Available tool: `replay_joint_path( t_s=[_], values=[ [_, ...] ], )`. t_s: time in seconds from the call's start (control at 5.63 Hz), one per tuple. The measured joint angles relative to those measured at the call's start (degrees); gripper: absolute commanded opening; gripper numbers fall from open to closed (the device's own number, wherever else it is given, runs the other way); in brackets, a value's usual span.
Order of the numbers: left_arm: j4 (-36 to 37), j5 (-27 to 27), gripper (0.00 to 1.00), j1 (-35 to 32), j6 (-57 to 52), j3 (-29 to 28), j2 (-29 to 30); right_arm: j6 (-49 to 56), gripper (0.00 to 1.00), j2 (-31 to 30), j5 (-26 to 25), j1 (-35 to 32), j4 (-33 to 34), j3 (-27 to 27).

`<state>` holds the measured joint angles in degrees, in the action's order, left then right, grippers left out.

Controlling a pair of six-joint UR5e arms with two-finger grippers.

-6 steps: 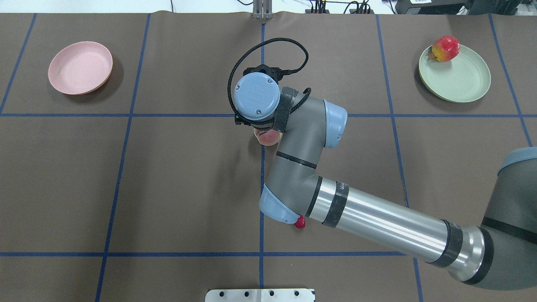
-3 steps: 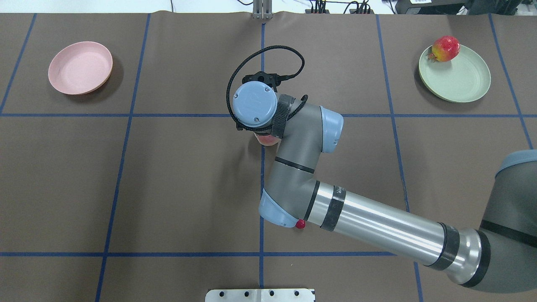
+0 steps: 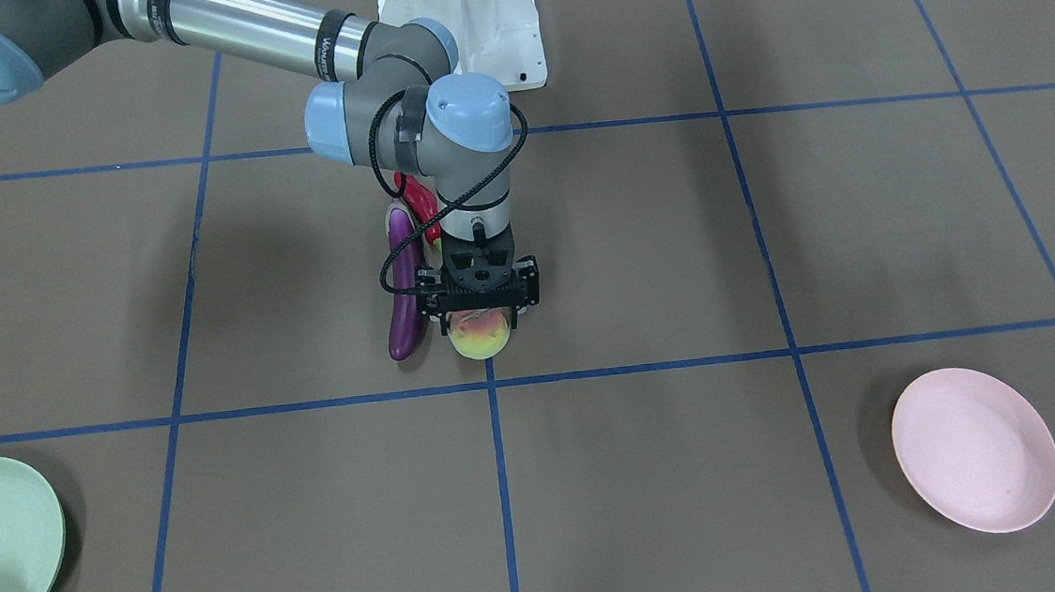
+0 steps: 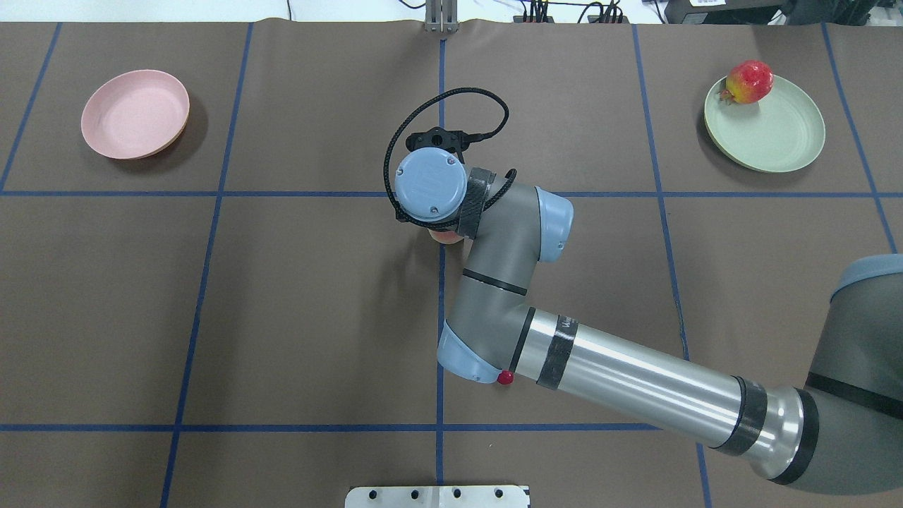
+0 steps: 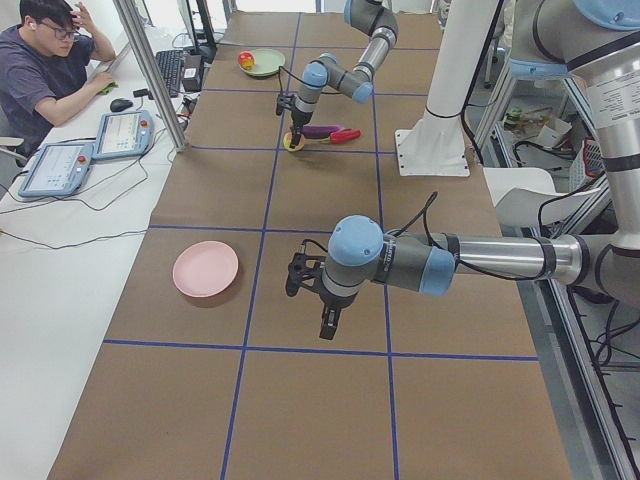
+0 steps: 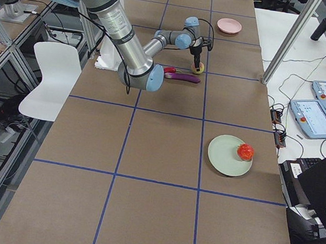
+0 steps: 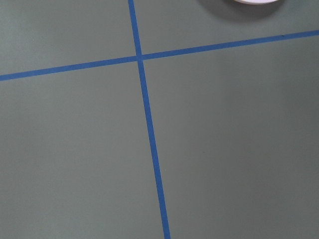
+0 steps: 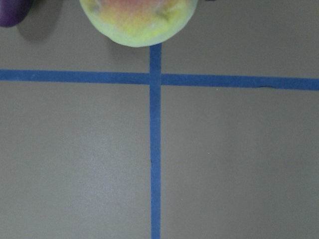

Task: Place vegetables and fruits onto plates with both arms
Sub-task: 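Carry the peach to the green plate with right gripper while left arm moves out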

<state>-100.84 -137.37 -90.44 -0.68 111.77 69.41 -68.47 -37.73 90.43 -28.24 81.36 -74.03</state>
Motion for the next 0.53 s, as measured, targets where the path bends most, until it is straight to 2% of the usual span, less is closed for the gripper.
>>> replay_joint_path(
  t_s=[0.36, 0.53],
  values=[
    [0.0, 0.0, 1.0, 0.0, 0.0, -0.1, 0.0, 0.7, 0.0, 0.0, 2.0, -1.8, -0.1, -1.5],
    [0.0, 0.0, 1.0, 0.0, 0.0, -0.1, 0.1, 3.2, 0.0, -0.6, 5.9, -5.4, 0.1, -2.5]
  ],
)
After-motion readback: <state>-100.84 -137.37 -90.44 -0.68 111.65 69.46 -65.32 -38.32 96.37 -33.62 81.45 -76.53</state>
